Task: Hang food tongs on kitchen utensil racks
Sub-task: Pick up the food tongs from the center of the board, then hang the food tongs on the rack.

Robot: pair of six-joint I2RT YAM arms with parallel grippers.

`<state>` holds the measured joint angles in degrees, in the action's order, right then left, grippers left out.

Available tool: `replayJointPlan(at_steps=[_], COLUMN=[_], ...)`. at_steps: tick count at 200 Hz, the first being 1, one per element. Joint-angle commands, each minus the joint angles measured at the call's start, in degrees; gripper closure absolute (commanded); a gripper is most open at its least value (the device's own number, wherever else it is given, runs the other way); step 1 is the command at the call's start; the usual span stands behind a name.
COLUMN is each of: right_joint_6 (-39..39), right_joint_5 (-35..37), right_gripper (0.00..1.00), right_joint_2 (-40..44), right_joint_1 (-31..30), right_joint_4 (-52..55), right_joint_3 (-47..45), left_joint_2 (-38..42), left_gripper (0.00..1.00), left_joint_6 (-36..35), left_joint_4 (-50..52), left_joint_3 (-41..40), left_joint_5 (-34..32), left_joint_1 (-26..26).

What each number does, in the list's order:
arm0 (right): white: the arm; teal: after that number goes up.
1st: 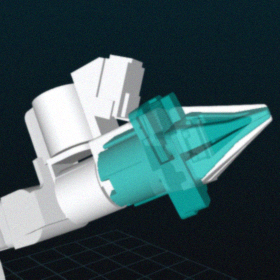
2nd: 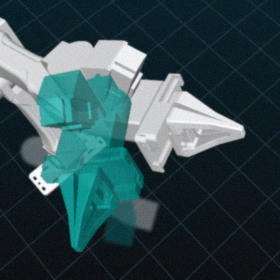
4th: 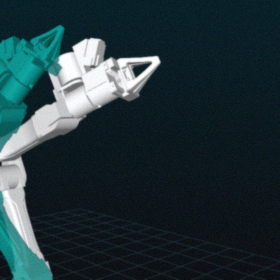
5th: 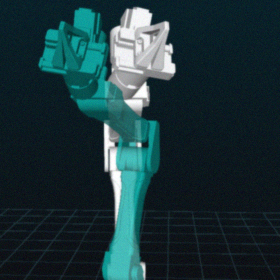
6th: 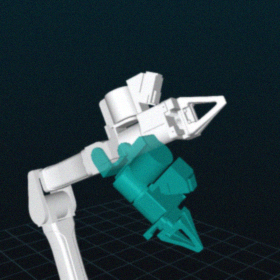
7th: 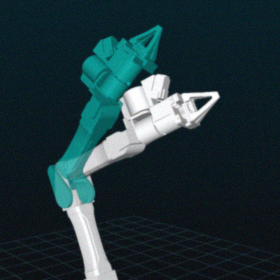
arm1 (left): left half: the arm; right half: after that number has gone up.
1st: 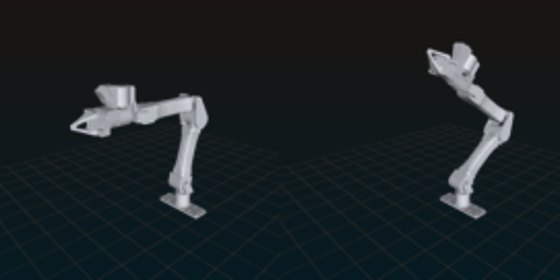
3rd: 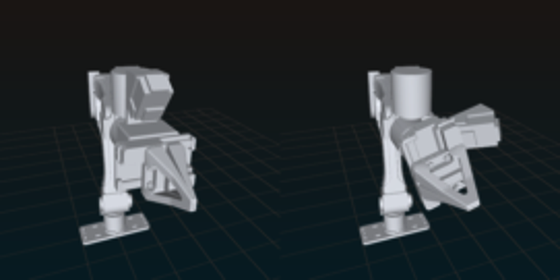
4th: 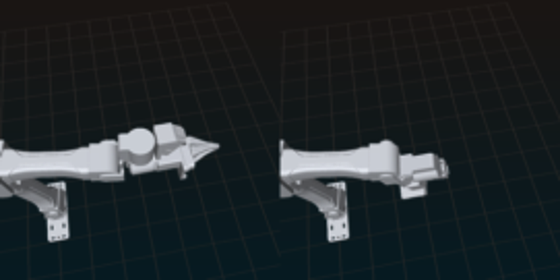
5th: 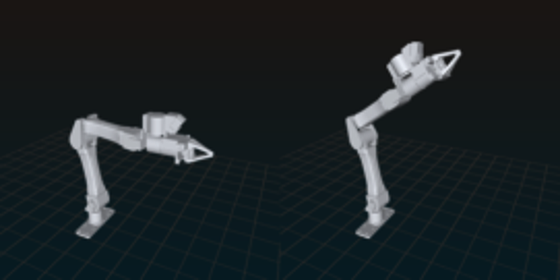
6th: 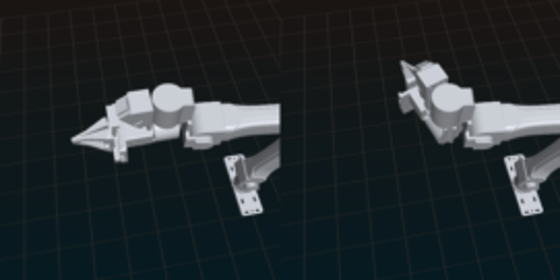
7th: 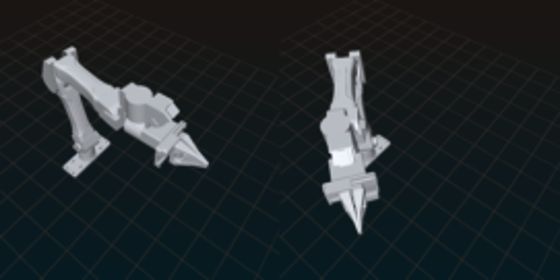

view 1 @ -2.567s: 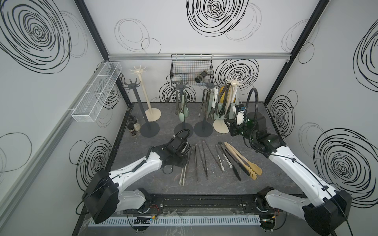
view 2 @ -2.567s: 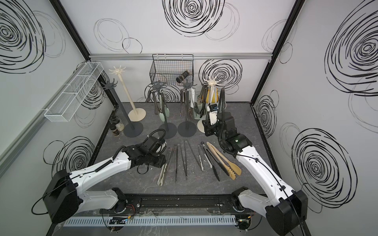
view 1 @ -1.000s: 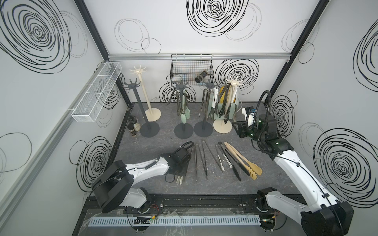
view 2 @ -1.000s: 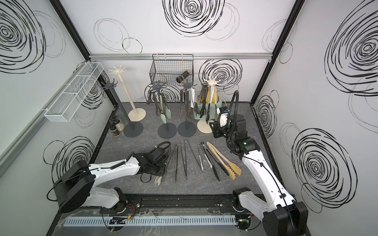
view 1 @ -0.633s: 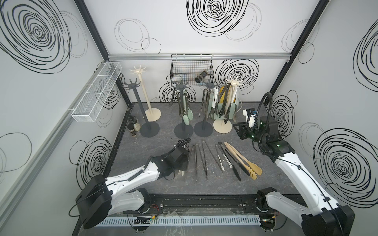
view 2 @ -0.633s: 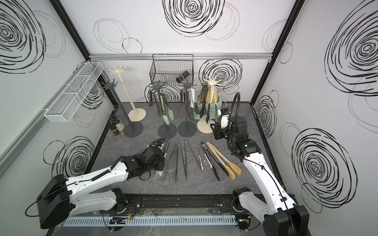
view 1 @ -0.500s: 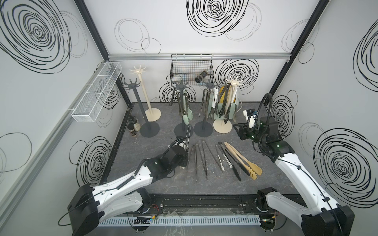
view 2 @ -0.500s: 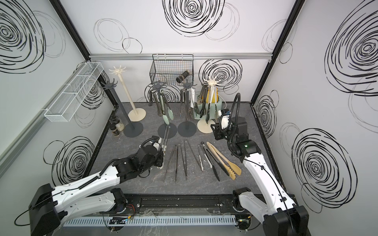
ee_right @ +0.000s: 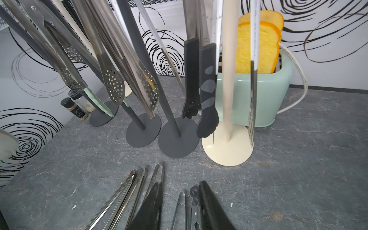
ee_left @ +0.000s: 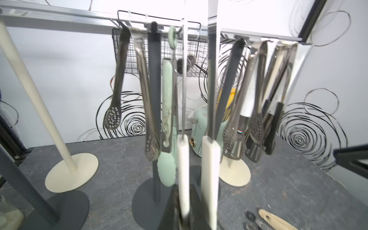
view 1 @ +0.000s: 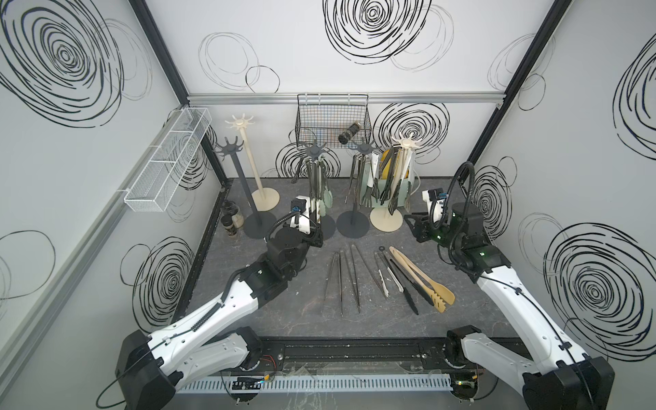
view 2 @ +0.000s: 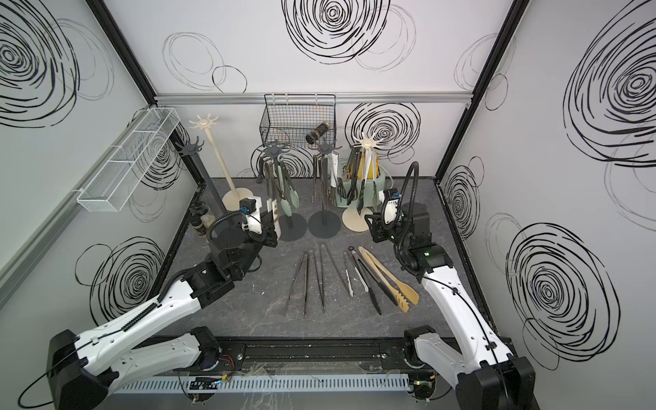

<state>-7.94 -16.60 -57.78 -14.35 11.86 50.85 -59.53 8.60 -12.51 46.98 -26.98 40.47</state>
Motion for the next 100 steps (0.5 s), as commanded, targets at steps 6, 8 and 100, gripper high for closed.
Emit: replayJointPlan(at_steps=[6,8,100], right_joint_6=[-0.43,-0.41,-0.14], right_joint_5=[-0.54,-0.56,-0.3], right_gripper=[0.66,0.66,0.66], right_joint_2=[0.21,0.21,-1.15], right_joint_1=[0.26,0.3,0.29], right_joint_4=[-1.39,-1.33,-1.61], right_joint_3=[-0.43,-0.41,-0.26], left_joint_2=[-3.8,-4.12,-9.42], left_gripper=[1.0,1.0,1.0], left_joint_6=[-1.81,-1.81,-0.64], left_joint_4=[-6.72,-6.82,-8.56], left_joint_3=[4.22,4.43,7.25], left_joint_5=[1.77,1.83,6.96], left_joint_1=[-3.72,-3.97,-9.96])
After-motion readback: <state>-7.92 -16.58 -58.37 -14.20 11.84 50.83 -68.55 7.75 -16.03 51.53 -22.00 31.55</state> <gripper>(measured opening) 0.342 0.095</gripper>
